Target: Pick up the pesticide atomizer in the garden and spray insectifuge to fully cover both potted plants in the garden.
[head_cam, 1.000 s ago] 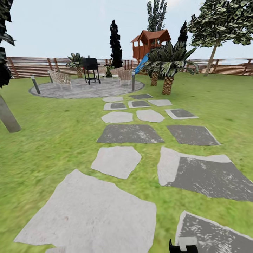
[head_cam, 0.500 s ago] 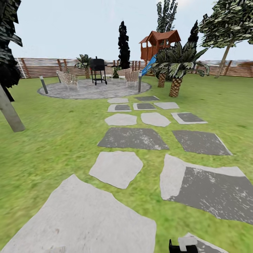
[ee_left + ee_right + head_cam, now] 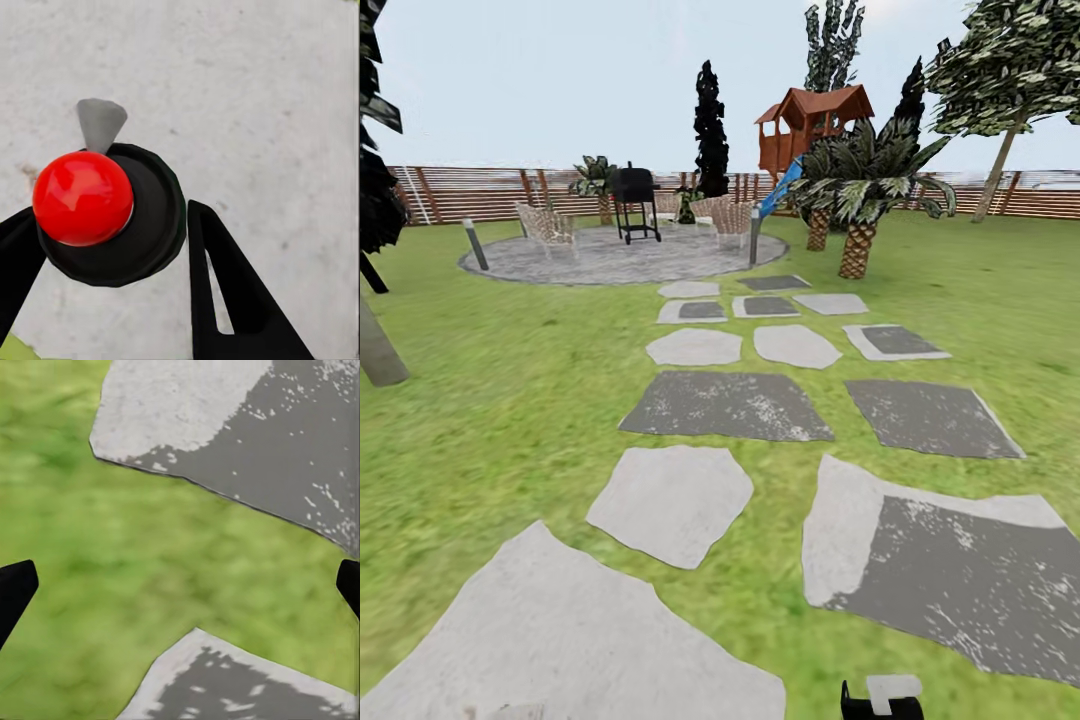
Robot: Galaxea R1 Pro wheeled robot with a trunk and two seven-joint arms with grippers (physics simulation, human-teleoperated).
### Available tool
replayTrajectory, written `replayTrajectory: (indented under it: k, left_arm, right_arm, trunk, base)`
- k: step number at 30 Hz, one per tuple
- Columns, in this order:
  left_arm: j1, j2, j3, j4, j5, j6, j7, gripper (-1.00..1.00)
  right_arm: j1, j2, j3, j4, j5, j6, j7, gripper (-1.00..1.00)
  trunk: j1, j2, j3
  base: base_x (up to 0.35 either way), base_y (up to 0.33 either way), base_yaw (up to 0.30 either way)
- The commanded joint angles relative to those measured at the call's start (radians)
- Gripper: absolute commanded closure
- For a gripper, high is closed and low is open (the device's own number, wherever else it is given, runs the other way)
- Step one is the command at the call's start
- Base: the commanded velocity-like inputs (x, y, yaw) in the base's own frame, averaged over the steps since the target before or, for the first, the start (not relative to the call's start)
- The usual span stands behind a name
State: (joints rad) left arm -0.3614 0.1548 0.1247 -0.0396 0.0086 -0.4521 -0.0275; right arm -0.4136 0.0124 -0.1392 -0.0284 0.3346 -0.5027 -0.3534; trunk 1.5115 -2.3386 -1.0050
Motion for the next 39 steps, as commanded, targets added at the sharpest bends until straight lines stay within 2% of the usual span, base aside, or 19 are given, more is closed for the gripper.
replayTrajectory:
  k: [1,9,16,20,39]
  left_arm:
    - [-0.001,0.0,0.005,0.001,0.001,-0.003,-0.002,1.0]
    - [-0.001,0.0,0.004,0.001,0.001,-0.004,-0.003,1.0]
    - [0.0,0.003,0.005,0.001,0.0,-0.008,-0.003,1.0]
    - [0.007,0.002,0.005,0.0,0.001,-0.011,-0.003,1.0]
    - [0.01,0.002,0.006,0.0,0.002,-0.011,-0.003,1.0]
  right_arm:
    - [-0.001,0.001,-0.008,0.001,0.011,-0.002,-0.004,-1.0]
    - [-0.001,0.0,-0.008,0.001,0.011,-0.002,-0.004,-1.0]
    - [-0.001,-0.005,-0.008,-0.001,0.008,-0.006,-0.003,-1.0]
    - [-0.001,-0.003,-0.008,0.001,0.008,-0.052,-0.004,-1.0]
    - [-0.001,0.0,-0.008,0.001,0.008,-0.054,-0.004,-1.0]
  trunk:
    - [0.0,0.0,-0.001]
    - [0.0,0.0,-0.001]
    - [0.0,0.0,-0.001]
    - [0.0,0.0,-0.001]
    - [0.0,0.0,-0.001]
  base:
    - [0.286,-0.2,0.0]
    - [0.301,-0.145,0.0]
    - [0.337,-0.007,0.0]
    - [0.338,0.0,0.0]
    - [0.339,0.0,0.0]
